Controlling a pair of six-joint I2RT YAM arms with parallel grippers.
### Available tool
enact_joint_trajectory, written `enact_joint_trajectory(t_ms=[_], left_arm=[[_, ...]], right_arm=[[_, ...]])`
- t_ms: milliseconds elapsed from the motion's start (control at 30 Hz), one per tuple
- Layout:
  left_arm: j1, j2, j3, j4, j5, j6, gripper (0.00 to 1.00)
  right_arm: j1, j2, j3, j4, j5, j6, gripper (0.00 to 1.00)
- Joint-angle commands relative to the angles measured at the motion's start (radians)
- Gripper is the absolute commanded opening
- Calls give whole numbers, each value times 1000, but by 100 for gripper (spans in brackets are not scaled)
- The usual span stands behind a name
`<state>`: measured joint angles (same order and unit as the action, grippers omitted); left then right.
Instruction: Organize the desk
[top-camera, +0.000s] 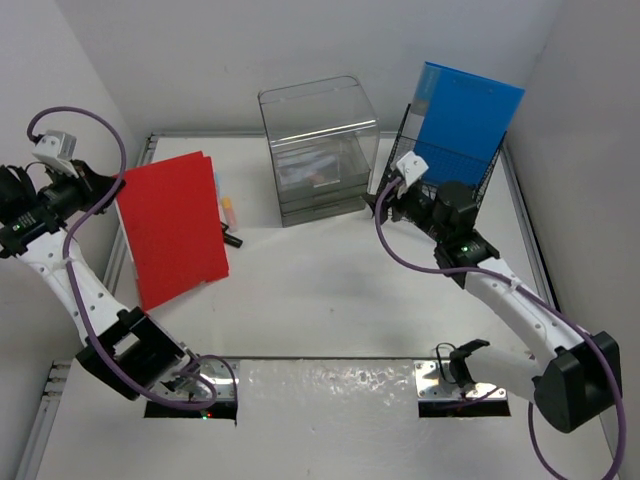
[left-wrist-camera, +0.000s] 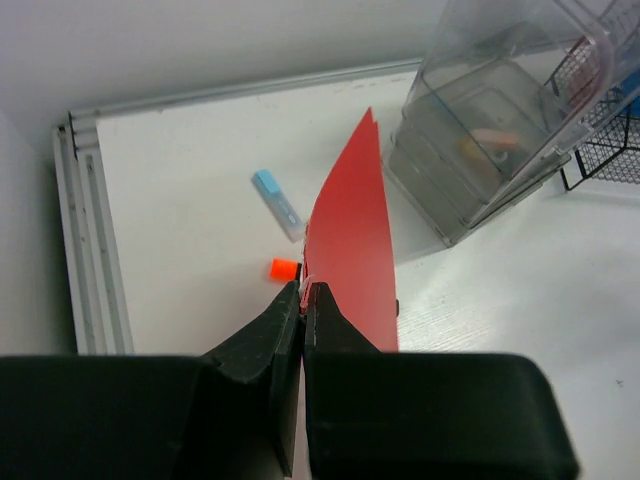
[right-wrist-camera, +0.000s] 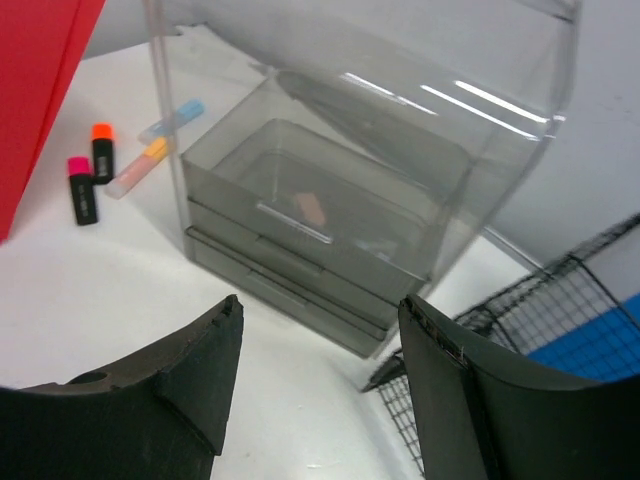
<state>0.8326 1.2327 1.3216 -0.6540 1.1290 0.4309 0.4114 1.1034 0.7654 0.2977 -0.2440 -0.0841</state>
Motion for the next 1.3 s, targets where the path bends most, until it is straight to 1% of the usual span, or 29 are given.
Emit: enact_joint_trajectory(t_ms=[0, 67, 133, 200, 267, 300, 367, 433, 500, 567, 600, 700, 800, 867, 933, 1000, 1167, 1267], left_arm=[[-9, -45, 90, -111, 98, 118, 0], [-26, -55, 109, -160, 106, 170, 0], [-38, -65, 119, -197, 120, 181, 0], [-44, -67, 146, -239, 162, 189, 0], [-50, -70, 177, -280, 195, 203, 0], [-58, -71, 188, -288, 199, 206, 0], [-61, -73, 208, -303, 206, 215, 0], [-66, -75, 215, -308, 207, 216, 0], [-67, -75, 218, -314, 213, 220, 0], [-69, -76, 222, -332, 224, 239, 0], [-69, -76, 225, -338, 226, 244, 0], [-70, -76, 246, -355, 236, 249, 0], [-70, -79, 298, -378, 247, 246, 0], [-76, -85, 323, -392, 242, 238, 0], [-75, -90, 365, -424, 241, 244, 0], [-78, -94, 387, -446, 261, 249, 0], [-87, -108, 404, -453, 301, 223, 0], [-93, -113, 398, -455, 310, 207, 0]], right_arm=[[53, 30, 54, 21, -15, -6, 62], [105, 59, 64, 17, -15, -29, 62], [148, 93, 83, 20, -24, -40, 62], [176, 119, 101, 37, -81, -37, 63], [184, 162, 126, 75, -190, 10, 65], [182, 179, 146, 131, -234, 35, 67], [184, 238, 181, 175, -335, 84, 70], [185, 283, 265, 190, -374, 130, 75], [184, 349, 342, 213, -419, 147, 84], [184, 418, 386, 254, -449, 187, 87], [187, 444, 437, 295, -487, 245, 89], [199, 550, 529, 349, -537, 328, 92], [207, 599, 508, 454, -516, 438, 92], [214, 613, 485, 510, -506, 463, 91], [236, 634, 469, 531, -495, 487, 91], [262, 654, 465, 575, -498, 515, 91], [276, 766, 492, 756, -583, 616, 93], [277, 819, 537, 779, -600, 652, 93]])
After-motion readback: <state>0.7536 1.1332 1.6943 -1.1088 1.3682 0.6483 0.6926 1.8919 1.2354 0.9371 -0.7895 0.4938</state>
